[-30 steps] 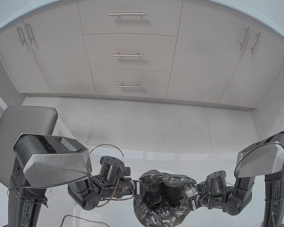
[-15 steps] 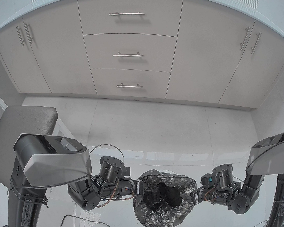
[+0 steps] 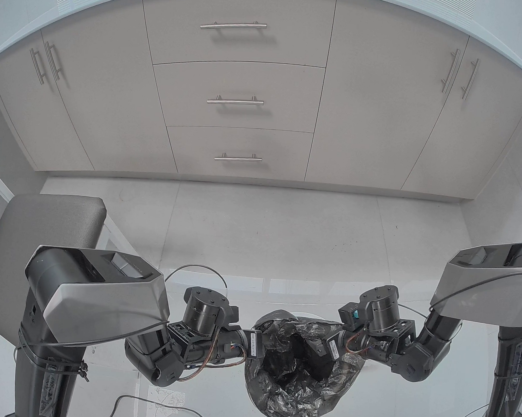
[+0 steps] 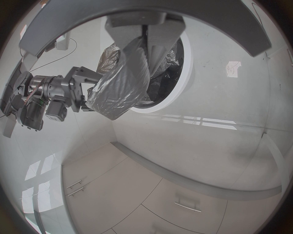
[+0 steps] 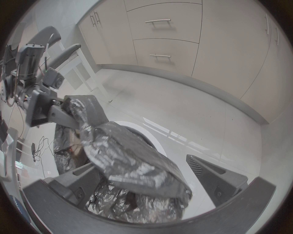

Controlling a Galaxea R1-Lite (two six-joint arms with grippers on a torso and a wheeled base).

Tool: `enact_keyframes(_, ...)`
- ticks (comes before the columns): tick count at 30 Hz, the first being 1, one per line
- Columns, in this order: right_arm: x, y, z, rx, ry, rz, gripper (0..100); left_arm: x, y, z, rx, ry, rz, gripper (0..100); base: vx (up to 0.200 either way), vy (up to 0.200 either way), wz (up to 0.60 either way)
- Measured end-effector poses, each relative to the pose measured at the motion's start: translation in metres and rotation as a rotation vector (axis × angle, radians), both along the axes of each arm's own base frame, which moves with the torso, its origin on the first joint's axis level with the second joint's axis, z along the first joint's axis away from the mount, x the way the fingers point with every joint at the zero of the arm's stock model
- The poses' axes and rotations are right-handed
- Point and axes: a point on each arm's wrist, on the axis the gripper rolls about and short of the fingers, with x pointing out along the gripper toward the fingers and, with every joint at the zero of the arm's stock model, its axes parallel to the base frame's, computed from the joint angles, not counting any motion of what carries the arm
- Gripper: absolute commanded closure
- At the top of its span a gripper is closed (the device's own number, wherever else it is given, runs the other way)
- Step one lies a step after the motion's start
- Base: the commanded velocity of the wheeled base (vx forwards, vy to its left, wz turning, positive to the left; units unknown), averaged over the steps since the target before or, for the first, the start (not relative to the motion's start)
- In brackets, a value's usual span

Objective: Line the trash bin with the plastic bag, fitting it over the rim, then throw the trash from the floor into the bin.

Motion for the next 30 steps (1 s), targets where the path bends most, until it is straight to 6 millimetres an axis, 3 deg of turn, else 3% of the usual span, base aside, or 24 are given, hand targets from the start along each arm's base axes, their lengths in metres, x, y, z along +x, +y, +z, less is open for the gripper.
enact_keyframes(18, 0.050, 0.015, -0.012, 0.005, -0.105, -0.075, 0, 0.005, -0.002, -0.002, 0.013, -0.025, -0.010, 100, 0.000, 0.000, 0.00)
enact_keyframes(30, 0.055, 0.013, -0.012, 0.003, -0.115, -0.094, 0, 0.005, -0.003, -0.005, 0.038, -0.041, -0.014, 100, 0.000, 0.000, 0.00)
